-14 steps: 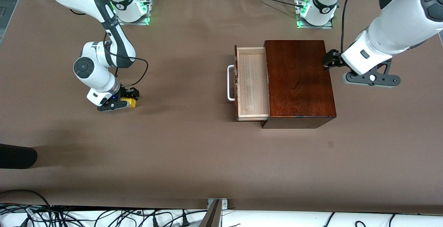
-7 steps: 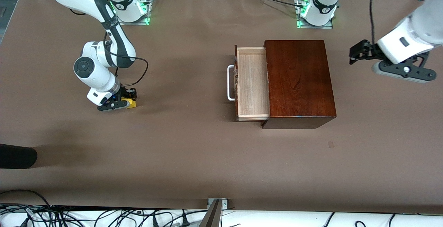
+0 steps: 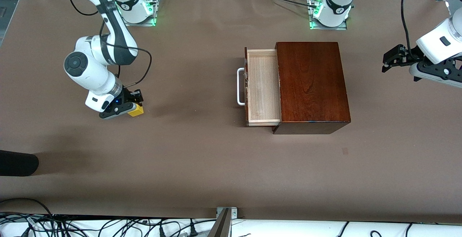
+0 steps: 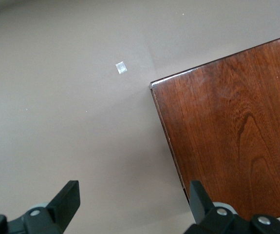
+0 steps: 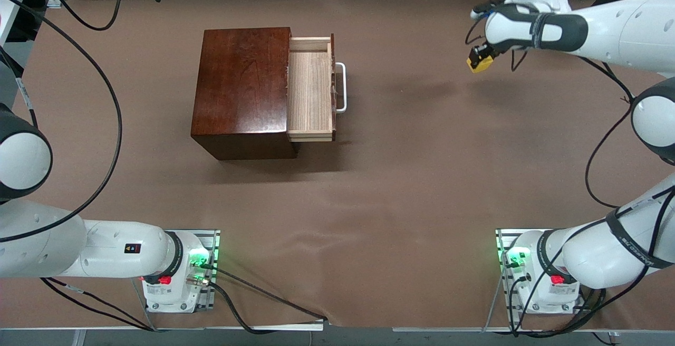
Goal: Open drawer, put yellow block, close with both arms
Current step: 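Carry the yellow cube with the right gripper over the open drawer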
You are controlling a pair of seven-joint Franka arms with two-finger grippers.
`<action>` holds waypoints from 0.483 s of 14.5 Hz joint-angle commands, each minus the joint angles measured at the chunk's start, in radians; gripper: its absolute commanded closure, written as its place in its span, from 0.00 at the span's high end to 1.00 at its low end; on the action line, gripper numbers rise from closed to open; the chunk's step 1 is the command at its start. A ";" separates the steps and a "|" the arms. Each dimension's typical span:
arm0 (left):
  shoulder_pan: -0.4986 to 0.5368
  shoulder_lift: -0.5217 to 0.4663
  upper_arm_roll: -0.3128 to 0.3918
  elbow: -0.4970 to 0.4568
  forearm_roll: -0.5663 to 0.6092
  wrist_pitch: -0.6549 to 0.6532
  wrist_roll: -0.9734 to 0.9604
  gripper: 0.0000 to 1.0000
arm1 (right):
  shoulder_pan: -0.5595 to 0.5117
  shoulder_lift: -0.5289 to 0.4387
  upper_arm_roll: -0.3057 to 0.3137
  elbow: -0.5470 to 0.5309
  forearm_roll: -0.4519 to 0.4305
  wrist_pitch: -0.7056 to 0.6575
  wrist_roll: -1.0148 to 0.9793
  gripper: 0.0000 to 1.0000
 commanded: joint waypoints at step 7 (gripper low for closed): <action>-0.003 -0.005 0.008 0.009 -0.012 -0.063 -0.028 1.00 | 0.092 0.035 0.335 0.414 -0.177 -0.304 -0.019 0.00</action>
